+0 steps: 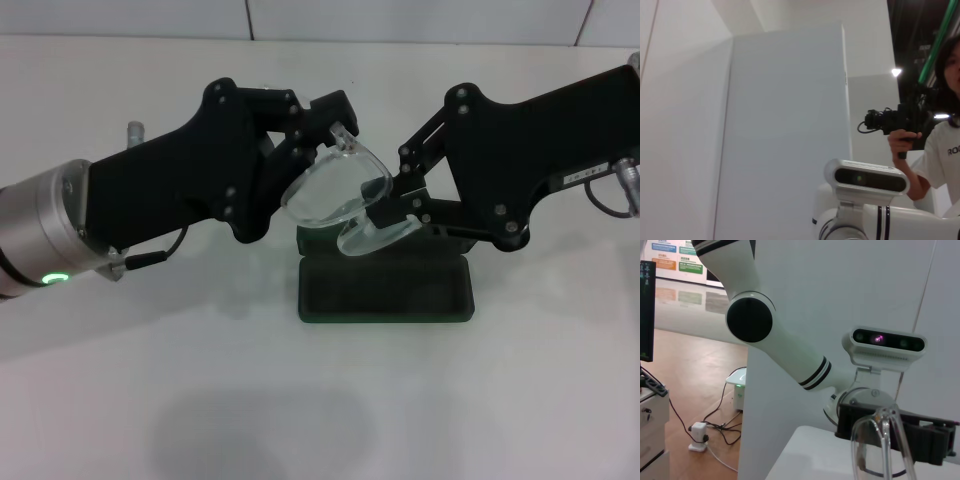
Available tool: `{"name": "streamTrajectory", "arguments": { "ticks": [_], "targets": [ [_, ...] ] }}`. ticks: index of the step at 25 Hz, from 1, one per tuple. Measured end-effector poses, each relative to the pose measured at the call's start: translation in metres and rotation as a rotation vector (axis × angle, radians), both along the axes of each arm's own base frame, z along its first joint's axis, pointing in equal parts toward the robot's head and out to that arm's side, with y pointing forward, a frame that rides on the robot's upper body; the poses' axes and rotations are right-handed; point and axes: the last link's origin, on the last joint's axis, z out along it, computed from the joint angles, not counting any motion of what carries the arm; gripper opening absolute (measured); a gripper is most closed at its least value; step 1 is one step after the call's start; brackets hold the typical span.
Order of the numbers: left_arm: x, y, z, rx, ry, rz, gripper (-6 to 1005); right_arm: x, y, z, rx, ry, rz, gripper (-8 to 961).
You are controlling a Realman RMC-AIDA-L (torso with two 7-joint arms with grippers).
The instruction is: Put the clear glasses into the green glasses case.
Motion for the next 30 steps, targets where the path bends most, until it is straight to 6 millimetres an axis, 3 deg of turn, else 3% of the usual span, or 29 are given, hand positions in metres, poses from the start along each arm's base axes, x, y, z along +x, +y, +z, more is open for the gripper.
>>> {"name": "streamTrajectory", "arguments": {
  "ticks": [16, 30],
  "targets": [
    [-0.003, -0.001, 0.002, 0.022, -0.015, 0.016, 22, -0.002, -0.001, -0.004, 0.008, 0.001, 0.016, 65],
    [-0.028, 0.013, 0.037, 0.252, -0.099, 0.189, 21, 0.009, -0.012, 0.015, 0.136, -0.016, 0.047, 63]
  ]
}}
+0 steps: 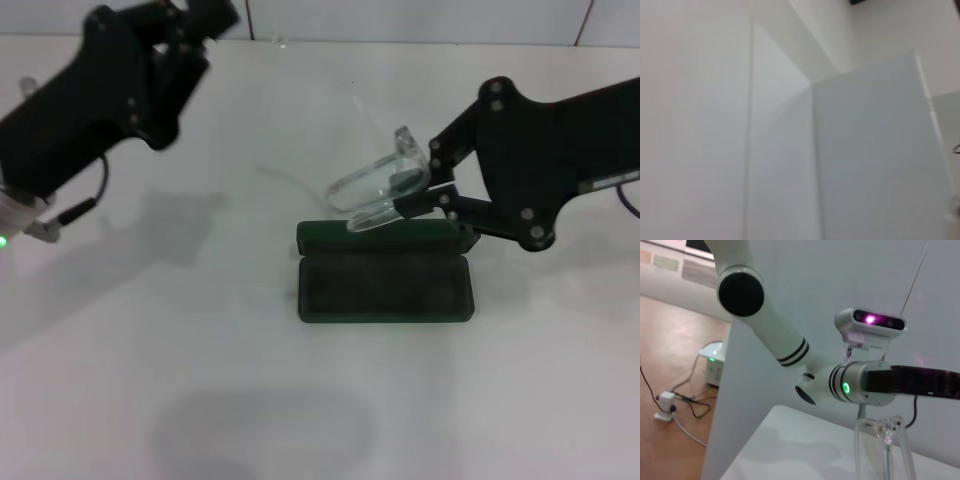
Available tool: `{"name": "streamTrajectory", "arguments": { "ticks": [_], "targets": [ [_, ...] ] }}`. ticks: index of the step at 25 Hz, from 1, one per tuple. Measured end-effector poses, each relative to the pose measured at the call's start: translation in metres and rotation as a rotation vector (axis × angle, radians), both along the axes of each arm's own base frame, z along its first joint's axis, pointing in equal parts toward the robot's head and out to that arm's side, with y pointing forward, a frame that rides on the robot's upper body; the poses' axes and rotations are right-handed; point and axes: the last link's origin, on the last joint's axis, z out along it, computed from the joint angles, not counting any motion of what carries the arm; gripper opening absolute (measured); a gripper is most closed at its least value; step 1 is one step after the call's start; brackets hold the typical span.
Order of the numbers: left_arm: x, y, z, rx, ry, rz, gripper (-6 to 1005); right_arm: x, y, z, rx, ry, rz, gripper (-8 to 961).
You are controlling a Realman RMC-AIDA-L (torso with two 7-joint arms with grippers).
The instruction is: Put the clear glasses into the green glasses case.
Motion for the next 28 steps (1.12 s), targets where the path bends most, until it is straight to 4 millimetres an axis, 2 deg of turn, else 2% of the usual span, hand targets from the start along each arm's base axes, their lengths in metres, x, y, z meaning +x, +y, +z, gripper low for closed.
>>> {"name": "streamTrajectory", "arguments": {
  "ticks": [4, 11, 17, 28],
  "targets": [
    [-0.008, 0.001, 0.006, 0.026, 0.002, 0.039, 22, 0.001, -0.01, 0.01, 0.057, 0.006, 0.043, 63],
    [-0.021, -0.004, 0.012, 0.054, -0.001, 0.092, 21, -0.013, -0.023, 0.031, 0.143, 0.03, 0.131, 63],
    [-0.024, -0.004, 0.012, 0.055, 0.003, 0.106, 21, -0.02, -0.037, 0.05, 0.125, 0.09, 0.174, 63],
    [-0.01, 0.004, 0.0, -0.031, 0.035, 0.062, 22, -0.027, -0.054, 0.05, 0.012, 0.187, 0.266, 62]
  ]
}}
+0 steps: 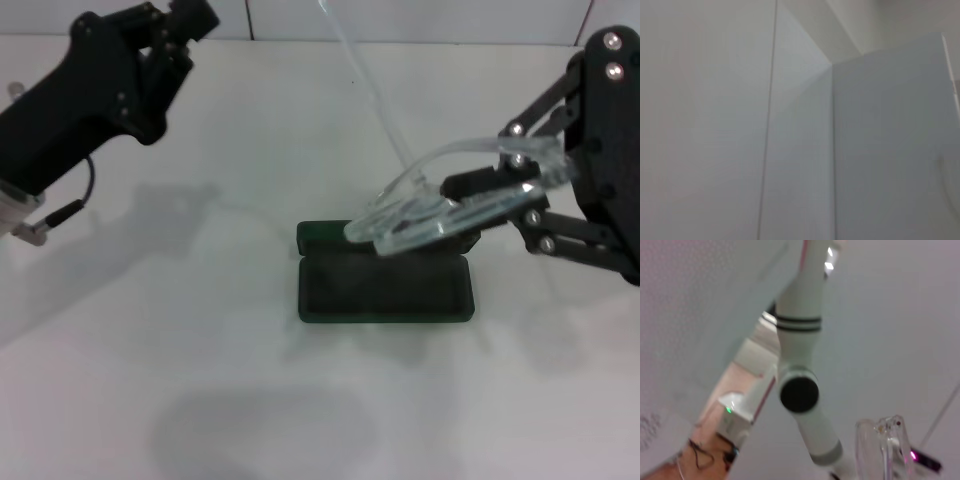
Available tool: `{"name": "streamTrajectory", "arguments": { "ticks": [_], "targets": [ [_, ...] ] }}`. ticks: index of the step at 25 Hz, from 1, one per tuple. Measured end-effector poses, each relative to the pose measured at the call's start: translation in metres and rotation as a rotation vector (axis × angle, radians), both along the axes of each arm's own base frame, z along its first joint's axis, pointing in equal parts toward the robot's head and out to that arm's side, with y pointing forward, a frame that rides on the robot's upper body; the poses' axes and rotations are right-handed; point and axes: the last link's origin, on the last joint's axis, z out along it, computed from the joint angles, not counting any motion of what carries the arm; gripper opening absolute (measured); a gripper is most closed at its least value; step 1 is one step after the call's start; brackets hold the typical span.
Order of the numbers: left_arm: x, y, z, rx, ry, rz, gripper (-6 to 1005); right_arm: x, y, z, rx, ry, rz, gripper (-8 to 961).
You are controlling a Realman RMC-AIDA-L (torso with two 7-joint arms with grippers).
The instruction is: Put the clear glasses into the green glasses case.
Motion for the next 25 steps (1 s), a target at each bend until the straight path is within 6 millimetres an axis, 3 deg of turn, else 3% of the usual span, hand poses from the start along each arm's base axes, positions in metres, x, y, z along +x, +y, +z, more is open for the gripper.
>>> {"name": "streamTrajectory", "arguments": {
  "ticks": [11, 25],
  "targets": [
    [0.02, -0.004, -0.02, -0.098, 0.018, -0.094, 21, 0.001, -0.007, 0.002, -0.085, 0.069, 0.05, 62],
    [0.043, -0.01, -0.023, -0.173, -0.033, -0.227, 21, 0.009, 0.006, -0.007, -0.14, 0.113, 0.02, 62]
  ]
}}
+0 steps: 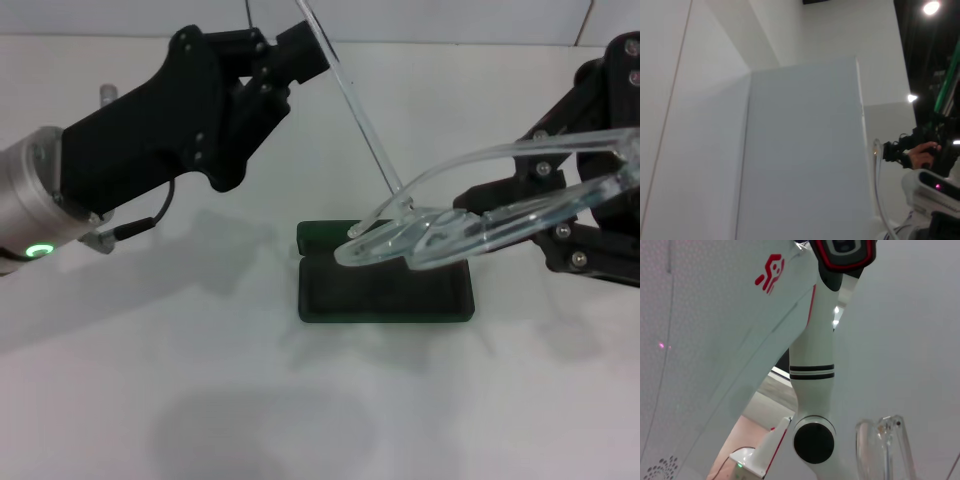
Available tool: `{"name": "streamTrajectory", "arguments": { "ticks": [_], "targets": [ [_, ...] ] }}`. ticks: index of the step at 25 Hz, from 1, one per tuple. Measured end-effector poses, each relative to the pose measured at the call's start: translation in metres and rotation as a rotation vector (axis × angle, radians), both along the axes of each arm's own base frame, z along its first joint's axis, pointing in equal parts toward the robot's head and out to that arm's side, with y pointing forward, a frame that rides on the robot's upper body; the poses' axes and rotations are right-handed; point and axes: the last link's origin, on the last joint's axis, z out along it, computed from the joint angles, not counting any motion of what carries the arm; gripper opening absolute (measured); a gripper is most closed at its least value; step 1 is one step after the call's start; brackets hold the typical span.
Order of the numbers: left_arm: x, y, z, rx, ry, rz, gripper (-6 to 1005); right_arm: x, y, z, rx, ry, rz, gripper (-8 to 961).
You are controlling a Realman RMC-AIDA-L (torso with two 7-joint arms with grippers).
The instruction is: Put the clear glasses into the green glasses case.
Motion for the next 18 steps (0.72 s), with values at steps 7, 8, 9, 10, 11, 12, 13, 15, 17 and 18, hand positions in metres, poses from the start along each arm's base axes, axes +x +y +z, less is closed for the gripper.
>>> {"name": "streamTrajectory", "arguments": {
  "ticks": [7, 8, 9, 10, 11, 12, 13, 15, 17, 18],
  "targets": [
    [0.014, 0.004, -0.003, -0.019, -0.013, -0.046, 22, 0.002, 0.006, -0.004, -0.026, 0.011, -0.009, 62],
    [0.015, 0.005, -0.004, -0.021, -0.013, -0.051, 22, 0.003, 0.006, -0.004, -0.027, 0.011, -0.009, 62],
    [0.017, 0.005, -0.004, -0.023, -0.013, -0.056, 22, 0.003, 0.006, -0.005, -0.029, 0.009, -0.01, 62],
    [0.018, 0.006, -0.005, -0.024, -0.013, -0.06, 22, 0.004, 0.006, -0.006, -0.03, 0.008, -0.012, 62],
    [0.019, 0.006, -0.005, -0.024, -0.013, -0.062, 22, 0.004, 0.007, -0.006, -0.031, 0.007, -0.013, 62],
    [0.02, 0.006, -0.005, -0.026, -0.012, -0.067, 22, 0.005, 0.007, -0.007, -0.032, 0.007, -0.014, 62],
    [0.022, 0.006, -0.007, -0.035, -0.008, -0.077, 22, 0.005, 0.007, -0.007, -0.032, 0.008, -0.016, 62],
    [0.023, 0.006, -0.007, -0.039, -0.007, -0.081, 22, 0.006, 0.008, -0.008, -0.035, 0.012, -0.02, 62],
    [0.024, 0.006, -0.008, -0.042, -0.006, -0.085, 22, 0.007, 0.01, -0.009, -0.036, 0.015, -0.024, 62],
    [0.024, 0.006, -0.008, -0.042, -0.006, -0.086, 22, 0.008, 0.011, -0.01, -0.036, 0.017, -0.028, 62]
  ]
}}
